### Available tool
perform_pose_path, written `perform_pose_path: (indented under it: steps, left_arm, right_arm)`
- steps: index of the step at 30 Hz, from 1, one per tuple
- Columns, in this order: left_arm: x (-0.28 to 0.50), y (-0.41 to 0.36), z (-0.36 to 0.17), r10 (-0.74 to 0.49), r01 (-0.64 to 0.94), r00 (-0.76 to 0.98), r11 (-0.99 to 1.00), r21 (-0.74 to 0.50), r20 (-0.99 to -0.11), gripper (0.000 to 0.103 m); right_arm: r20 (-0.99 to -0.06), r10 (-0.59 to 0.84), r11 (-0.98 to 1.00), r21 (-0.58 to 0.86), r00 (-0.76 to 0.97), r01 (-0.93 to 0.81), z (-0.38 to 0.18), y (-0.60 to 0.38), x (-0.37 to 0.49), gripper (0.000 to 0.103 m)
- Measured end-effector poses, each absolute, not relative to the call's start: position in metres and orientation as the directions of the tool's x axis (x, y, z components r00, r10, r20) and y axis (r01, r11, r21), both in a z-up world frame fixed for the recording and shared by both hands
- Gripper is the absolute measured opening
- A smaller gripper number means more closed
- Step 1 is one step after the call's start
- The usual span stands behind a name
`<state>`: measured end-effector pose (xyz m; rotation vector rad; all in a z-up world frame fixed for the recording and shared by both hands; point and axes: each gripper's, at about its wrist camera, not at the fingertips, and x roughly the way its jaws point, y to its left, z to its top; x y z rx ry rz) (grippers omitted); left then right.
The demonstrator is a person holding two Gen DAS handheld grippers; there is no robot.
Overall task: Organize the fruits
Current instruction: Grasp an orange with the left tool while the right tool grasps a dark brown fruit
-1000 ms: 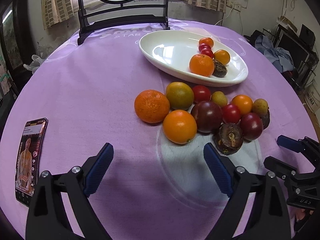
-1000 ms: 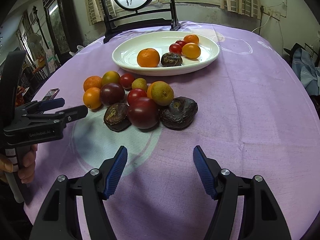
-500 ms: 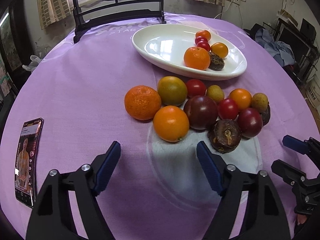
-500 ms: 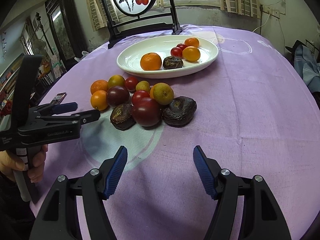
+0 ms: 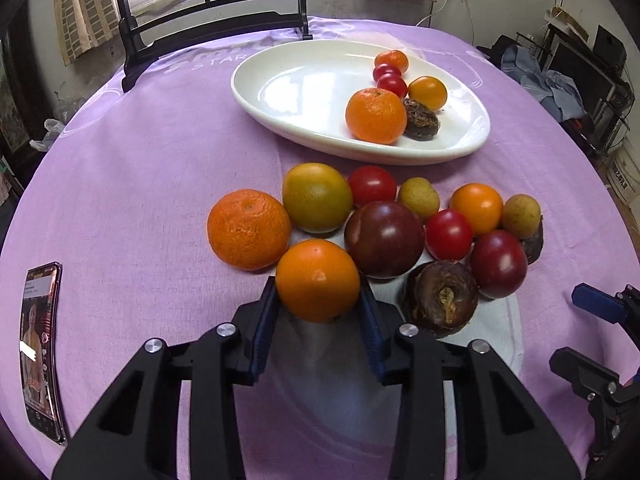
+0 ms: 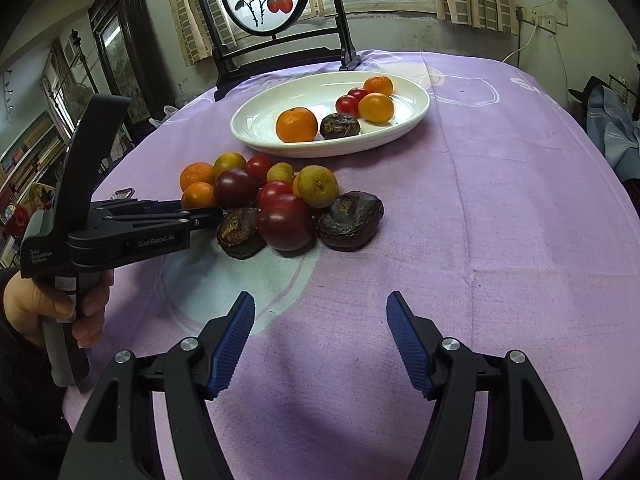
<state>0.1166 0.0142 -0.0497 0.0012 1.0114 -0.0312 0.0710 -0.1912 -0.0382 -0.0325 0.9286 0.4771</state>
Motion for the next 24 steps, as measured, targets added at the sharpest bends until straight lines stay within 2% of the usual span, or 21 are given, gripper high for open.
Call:
perform_pose_path:
  steps: [4,12,24]
  left_arm:
    - [0.108,0.020,-0.046,-0.048,0.024,0.539,0.999,-0.042,-0.841,0.038]
    - [0.098,0.027,-0.043,-0.077,0.025,0.550,0.997,-0.076,-0.832,0.038]
    - [0.097,0.028,-0.043,-0.084,0.024,0.548,0.996,-0.085,-0.832,0.038]
  right_arm:
    - [-0.785,0.346,0.906,0.137,0.513,-0.402,-0.038,-0.189,0.076,0.069]
    - [-0.838,0.191,0.915,-0.036,0.511,-0.401,-0.050,-0.177,0.107,0.069]
    - [-0.807,0.191,0.867,-0.127,0.559,-0.481,-0.052,-0.153,0.138,0.069]
